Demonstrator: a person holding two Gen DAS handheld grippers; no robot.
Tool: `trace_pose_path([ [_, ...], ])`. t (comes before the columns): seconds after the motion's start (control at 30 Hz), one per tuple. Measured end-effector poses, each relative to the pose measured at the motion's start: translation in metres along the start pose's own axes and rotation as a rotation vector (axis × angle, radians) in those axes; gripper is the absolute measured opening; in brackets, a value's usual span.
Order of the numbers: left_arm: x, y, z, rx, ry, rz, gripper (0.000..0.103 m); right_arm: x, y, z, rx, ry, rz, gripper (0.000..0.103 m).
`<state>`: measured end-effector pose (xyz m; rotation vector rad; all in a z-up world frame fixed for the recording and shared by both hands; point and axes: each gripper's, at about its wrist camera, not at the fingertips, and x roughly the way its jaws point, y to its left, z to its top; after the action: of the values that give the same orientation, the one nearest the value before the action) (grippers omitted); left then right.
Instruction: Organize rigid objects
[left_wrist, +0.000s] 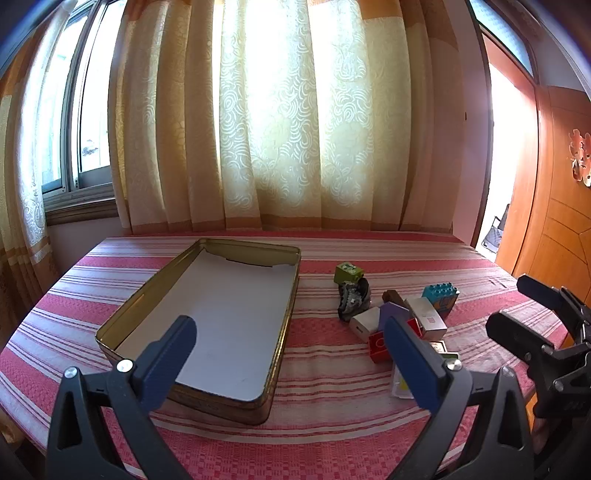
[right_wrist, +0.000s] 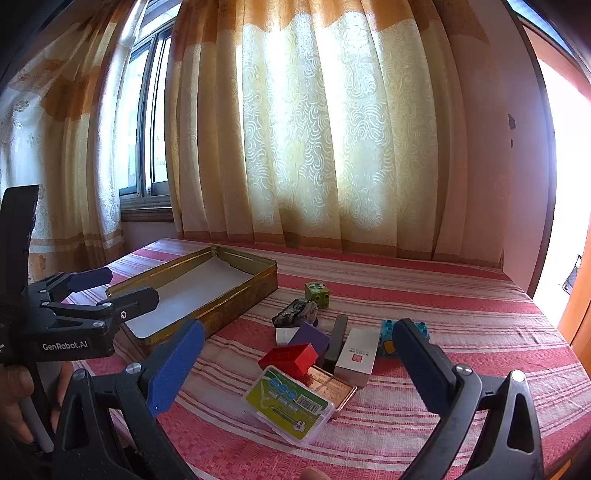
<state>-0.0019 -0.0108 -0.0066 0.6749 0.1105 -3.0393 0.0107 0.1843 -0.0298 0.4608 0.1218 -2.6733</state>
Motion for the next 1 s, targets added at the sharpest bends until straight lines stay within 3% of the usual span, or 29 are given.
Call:
trace_pose_path([
  [0.5,0.019,-0.005,-0.01,0.011,0.049,0.005,0.103,0.013,-0.01,-0.012,0.008,0.036,-0.004,0.102],
  [1.0,0.051,-0.012,-0.037,0.032,0.133,-0.001,0.103,0.053,-0.002,-0.052,-0.17,0.155,0.009,0.102],
])
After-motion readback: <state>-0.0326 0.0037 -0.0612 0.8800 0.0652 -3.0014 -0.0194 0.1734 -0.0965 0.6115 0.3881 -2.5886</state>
